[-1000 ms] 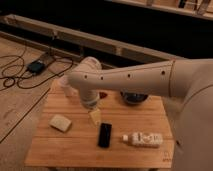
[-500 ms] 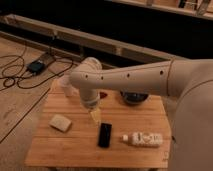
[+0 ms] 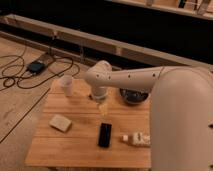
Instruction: Drag the pepper across the table
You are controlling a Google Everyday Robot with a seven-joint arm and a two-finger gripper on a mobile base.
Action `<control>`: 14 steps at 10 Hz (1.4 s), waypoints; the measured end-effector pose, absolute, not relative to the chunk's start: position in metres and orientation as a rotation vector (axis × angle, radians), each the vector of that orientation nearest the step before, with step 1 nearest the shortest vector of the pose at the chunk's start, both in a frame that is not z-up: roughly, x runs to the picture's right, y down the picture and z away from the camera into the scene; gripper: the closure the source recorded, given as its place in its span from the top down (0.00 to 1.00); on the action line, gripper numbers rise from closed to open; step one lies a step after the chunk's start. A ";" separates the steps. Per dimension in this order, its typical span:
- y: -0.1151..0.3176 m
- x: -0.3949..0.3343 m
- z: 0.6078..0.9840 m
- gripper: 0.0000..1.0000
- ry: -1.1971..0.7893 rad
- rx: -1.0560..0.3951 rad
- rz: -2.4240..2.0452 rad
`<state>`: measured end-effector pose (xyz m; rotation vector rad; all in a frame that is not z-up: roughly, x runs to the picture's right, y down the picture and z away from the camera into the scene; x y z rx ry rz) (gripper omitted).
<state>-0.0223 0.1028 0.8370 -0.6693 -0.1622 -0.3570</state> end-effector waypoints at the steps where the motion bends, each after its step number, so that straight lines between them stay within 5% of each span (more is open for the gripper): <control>1: 0.095 -0.014 0.857 0.80 -0.158 -0.665 -0.347; 11: 0.056 0.008 0.965 0.80 -0.124 -0.731 -0.365; 14: 0.049 0.010 0.975 0.58 -0.130 -0.742 -0.371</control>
